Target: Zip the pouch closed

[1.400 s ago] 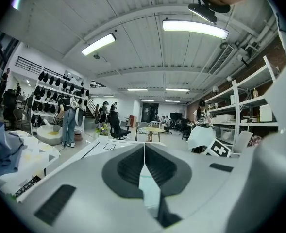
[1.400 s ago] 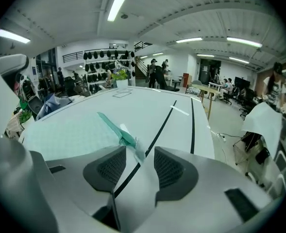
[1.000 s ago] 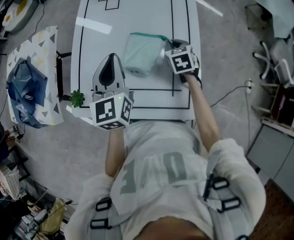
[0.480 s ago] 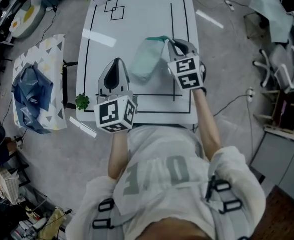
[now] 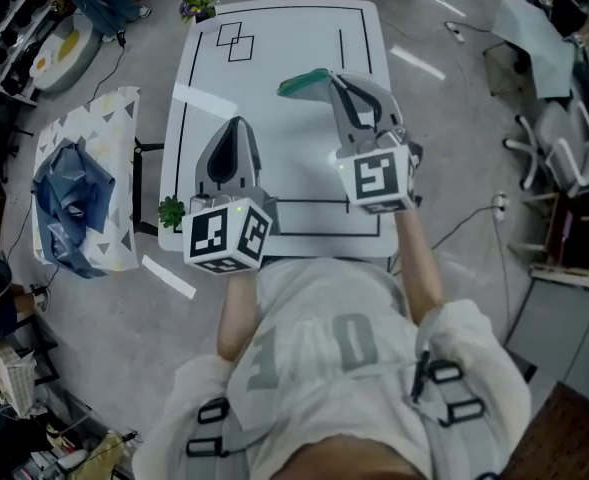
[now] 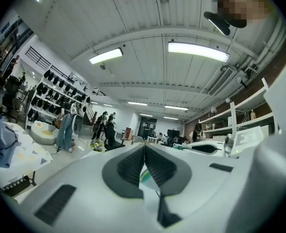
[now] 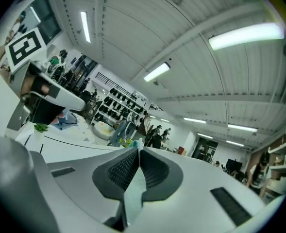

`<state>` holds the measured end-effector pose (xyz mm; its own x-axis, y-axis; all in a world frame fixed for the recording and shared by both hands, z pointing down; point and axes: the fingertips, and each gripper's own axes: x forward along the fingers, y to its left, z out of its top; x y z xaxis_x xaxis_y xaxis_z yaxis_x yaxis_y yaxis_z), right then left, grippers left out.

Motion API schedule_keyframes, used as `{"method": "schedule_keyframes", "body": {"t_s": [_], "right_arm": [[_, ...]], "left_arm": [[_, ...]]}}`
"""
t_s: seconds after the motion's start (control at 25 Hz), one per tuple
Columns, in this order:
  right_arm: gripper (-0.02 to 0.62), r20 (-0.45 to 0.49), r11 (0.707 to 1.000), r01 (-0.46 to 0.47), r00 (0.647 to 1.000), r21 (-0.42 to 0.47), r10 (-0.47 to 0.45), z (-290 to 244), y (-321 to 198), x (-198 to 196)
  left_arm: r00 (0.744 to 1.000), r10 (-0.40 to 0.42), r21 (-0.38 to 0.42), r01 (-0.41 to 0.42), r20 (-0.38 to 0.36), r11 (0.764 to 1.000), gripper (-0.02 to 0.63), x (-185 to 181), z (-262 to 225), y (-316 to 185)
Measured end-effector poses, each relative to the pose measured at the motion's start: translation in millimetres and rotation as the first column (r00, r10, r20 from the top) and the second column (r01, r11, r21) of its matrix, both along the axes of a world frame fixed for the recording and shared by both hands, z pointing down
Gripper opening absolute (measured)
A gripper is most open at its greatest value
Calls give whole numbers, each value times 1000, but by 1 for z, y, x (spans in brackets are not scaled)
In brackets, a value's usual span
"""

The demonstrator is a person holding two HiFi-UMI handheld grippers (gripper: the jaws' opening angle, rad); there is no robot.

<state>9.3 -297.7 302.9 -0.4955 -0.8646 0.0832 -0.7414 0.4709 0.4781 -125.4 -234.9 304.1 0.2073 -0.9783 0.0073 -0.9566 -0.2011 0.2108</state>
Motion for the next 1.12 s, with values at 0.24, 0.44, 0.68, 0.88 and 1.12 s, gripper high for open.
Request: {"method": "schedule_keyframes", "body": {"t_s": [0.24, 0.44, 0.68, 0.88, 1.12], "right_arm": [[17, -44, 996, 75, 996, 45, -73, -1, 27, -11], [17, -38, 990, 129, 991, 50, -128, 4, 43, -21], [17, -50, 981, 187, 982, 44, -184, 8, 56, -34], [17, -67, 978, 204, 977, 45, -201, 12, 61, -35], [17, -125, 967, 243, 965, 78, -232, 15, 69, -38]], "left_arm": [[1000, 12, -2, -12, -19, 1000, 8, 3, -10, 3], [999, 27, -21, -27, -38, 999, 8, 8, -7, 5], [990, 55, -41, -60, -129, 997, 8, 10, -7, 3], [983, 73, -54, -83, -169, 995, 8, 15, 0, 4], [912, 219, -72, -259, -346, 963, 104, 37, 0, 4]]}}
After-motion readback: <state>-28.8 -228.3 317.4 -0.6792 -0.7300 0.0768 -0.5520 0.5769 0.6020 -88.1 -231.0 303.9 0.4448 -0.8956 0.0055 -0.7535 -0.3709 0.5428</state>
